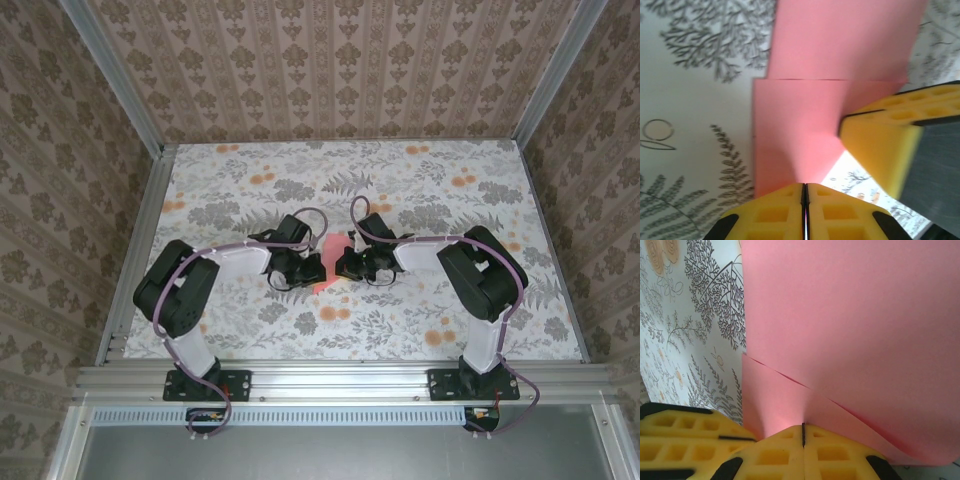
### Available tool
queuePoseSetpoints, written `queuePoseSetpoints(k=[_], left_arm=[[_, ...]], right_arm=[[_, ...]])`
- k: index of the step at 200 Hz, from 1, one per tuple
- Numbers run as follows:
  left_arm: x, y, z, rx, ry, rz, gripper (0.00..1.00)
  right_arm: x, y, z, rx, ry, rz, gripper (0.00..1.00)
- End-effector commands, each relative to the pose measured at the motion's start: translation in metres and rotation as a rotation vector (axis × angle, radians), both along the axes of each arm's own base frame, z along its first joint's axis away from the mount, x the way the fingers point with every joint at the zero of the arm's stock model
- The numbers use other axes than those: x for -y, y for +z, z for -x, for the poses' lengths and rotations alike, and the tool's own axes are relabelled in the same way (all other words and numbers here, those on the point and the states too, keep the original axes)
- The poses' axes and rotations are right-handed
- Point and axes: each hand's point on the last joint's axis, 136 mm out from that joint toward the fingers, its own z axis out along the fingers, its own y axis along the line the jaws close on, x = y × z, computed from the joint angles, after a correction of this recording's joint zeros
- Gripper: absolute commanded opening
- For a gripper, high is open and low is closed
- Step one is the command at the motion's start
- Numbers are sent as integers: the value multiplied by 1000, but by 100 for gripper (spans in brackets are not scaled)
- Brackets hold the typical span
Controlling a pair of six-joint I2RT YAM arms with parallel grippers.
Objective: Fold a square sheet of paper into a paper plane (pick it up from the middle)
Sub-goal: Third fold the triangle at the center of the table.
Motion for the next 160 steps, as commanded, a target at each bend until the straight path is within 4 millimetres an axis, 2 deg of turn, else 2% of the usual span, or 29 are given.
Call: queuePoseSetpoints(k=[1,45,86,113,160], left_arm=[[-12,-19,3,-29,28,-70,9],[-23,-40,17,-93,30,-114,7],[-40,-54,34,-140,25,-176,7],[-47,-60,39,-160,29,-192,6],[-46,-57,38,-153,27,-185,6]], right_arm=[[18,-27,10,-60,-40,90,7],[20,-26,7,-49,-34,91,7],[25,-9,-10,33,-16,38,8],[41,-5,-24,50,-56,33,8],[72,-6,-52,67,-150,75,8]])
